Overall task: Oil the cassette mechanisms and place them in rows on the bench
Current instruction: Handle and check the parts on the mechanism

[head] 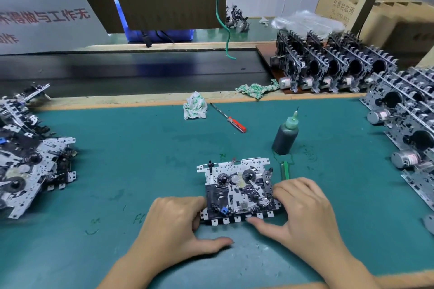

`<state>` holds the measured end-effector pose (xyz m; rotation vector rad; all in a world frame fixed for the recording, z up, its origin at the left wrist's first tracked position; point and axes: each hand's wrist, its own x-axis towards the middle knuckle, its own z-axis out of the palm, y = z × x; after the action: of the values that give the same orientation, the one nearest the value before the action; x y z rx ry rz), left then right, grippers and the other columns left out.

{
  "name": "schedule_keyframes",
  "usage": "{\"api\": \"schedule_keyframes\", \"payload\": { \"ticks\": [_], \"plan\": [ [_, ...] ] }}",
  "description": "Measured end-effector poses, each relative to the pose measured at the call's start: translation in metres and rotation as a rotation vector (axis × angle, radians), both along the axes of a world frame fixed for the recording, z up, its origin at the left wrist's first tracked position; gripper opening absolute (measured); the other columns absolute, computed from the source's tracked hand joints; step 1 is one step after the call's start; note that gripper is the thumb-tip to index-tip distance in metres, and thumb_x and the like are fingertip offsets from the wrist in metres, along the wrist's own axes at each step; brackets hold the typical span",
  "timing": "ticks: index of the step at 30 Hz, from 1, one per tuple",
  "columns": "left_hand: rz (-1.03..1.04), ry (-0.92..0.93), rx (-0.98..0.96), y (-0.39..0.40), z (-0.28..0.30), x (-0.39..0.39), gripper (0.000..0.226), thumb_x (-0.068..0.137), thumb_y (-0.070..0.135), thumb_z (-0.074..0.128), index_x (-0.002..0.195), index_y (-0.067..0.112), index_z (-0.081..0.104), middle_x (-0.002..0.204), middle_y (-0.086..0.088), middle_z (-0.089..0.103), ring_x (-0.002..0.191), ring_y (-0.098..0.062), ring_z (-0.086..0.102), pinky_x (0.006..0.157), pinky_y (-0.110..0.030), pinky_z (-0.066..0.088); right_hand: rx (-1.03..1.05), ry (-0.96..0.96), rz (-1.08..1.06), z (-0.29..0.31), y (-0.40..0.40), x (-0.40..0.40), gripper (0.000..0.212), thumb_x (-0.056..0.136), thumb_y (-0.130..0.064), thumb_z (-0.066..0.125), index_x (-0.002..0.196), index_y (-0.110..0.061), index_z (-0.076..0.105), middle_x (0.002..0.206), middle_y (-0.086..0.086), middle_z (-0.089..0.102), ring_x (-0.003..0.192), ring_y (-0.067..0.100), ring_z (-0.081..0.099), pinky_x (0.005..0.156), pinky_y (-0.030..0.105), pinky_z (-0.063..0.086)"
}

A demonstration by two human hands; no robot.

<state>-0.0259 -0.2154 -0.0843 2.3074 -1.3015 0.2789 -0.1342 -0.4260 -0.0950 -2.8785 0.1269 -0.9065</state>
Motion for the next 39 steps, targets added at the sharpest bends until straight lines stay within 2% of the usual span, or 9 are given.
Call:
{"api": "schedule_keyframes", "payload": {
  "ticks": [3, 6, 10, 14, 18, 22, 28, 35, 39],
  "plan": [
    [0.022, 0.016, 0.024, 0.0, -0.001, -0.001, 0.05, 0.059, 0.068, 0.059, 0.056, 0.026, 0.032, 0.042, 0.011, 0.041, 0.037, -0.007, 0.04, 0.039, -0.018, 0.027, -0.016, 0.06, 0.052, 0.0, -0.005, -0.001, 0.051, 0.075, -0.062, 0.055, 0.064, -0.012, 0.052, 0.066, -0.004, 0.05, 0.063, 0.02, 0.049, 0.076, 0.027, 0.036],
    [0.025, 0.027, 0.031, 0.001, -0.003, 0.0, 0.05, 0.058, 0.067, 0.06, 0.053, 0.022, 0.04, 0.043, 0.011, 0.041, 0.038, -0.007, 0.04, 0.039, -0.02, 0.028, -0.07, 0.1, 0.092, 0.001, -0.009, -0.003, 0.049, 0.082, -0.058, 0.05, 0.068, -0.011, 0.056, 0.07, -0.003, 0.052, 0.065, 0.021, 0.052, 0.079, 0.028, 0.037],
    [0.044, 0.009, -0.005, -0.001, -0.003, -0.001, 0.048, 0.062, 0.063, 0.06, 0.051, 0.02, 0.04, 0.041, 0.009, 0.04, 0.036, -0.008, 0.039, 0.038, -0.018, 0.029, -0.079, 0.083, 0.095, 0.001, -0.01, -0.002, 0.057, 0.087, -0.062, 0.043, 0.067, -0.011, 0.059, 0.07, -0.003, 0.056, 0.064, 0.021, 0.054, 0.081, 0.03, 0.038],
    [0.097, -0.037, -0.04, -0.003, -0.005, -0.002, 0.046, 0.07, 0.057, 0.055, 0.052, 0.021, 0.034, 0.038, 0.004, 0.038, 0.032, -0.017, 0.039, 0.032, -0.019, 0.031, -0.021, 0.102, 0.146, 0.003, -0.01, -0.003, 0.057, 0.073, -0.067, 0.057, 0.068, -0.01, 0.061, 0.071, -0.002, 0.057, 0.065, 0.021, 0.054, 0.088, 0.028, 0.037],
    [0.049, -0.057, -0.036, -0.001, -0.005, 0.003, 0.048, 0.073, 0.058, 0.055, 0.052, 0.018, 0.038, 0.039, 0.006, 0.039, 0.034, -0.016, 0.039, 0.032, -0.02, 0.032, 0.012, 0.09, 0.166, 0.002, -0.008, -0.003, 0.054, 0.073, -0.063, 0.059, 0.066, -0.009, 0.059, 0.07, -0.001, 0.055, 0.064, 0.022, 0.053, 0.082, 0.028, 0.039],
    [-0.011, -0.033, -0.02, 0.002, -0.003, 0.005, 0.054, 0.064, 0.069, 0.058, 0.053, 0.02, 0.039, 0.042, 0.009, 0.04, 0.037, -0.008, 0.038, 0.041, -0.019, 0.027, -0.027, 0.045, 0.118, 0.0, -0.006, -0.002, 0.053, 0.081, -0.06, 0.051, 0.063, -0.011, 0.059, 0.066, -0.004, 0.057, 0.061, 0.021, 0.055, 0.076, 0.03, 0.038],
    [0.061, -0.098, -0.031, -0.003, -0.007, 0.002, 0.048, 0.073, 0.056, 0.055, 0.051, 0.016, 0.039, 0.039, 0.002, 0.037, 0.032, -0.019, 0.039, 0.034, -0.019, 0.03, 0.024, 0.057, 0.153, 0.0, -0.007, -0.002, 0.05, 0.074, -0.06, 0.059, 0.063, -0.012, 0.057, 0.066, -0.004, 0.054, 0.061, 0.02, 0.05, 0.075, 0.029, 0.038],
    [0.06, -0.024, 0.001, -0.002, -0.002, 0.001, 0.057, 0.066, 0.075, 0.05, 0.054, 0.02, 0.036, 0.041, 0.008, 0.041, 0.034, -0.014, 0.043, 0.033, -0.019, 0.033, 0.019, 0.017, 0.122, -0.002, -0.007, -0.002, 0.051, 0.077, -0.06, 0.056, 0.06, -0.012, 0.058, 0.064, -0.004, 0.056, 0.06, 0.021, 0.054, 0.073, 0.028, 0.038],
    [0.227, -0.012, -0.024, -0.011, 0.002, -0.01, 0.058, 0.056, 0.077, 0.05, 0.056, 0.024, 0.026, 0.035, 0.004, 0.038, 0.03, -0.017, 0.04, 0.037, -0.016, 0.024, 0.051, 0.026, 0.13, -0.002, -0.005, -0.002, 0.051, 0.075, -0.061, 0.058, 0.06, -0.012, 0.058, 0.065, -0.004, 0.056, 0.06, 0.02, 0.053, 0.074, 0.027, 0.038]
  ]
}}
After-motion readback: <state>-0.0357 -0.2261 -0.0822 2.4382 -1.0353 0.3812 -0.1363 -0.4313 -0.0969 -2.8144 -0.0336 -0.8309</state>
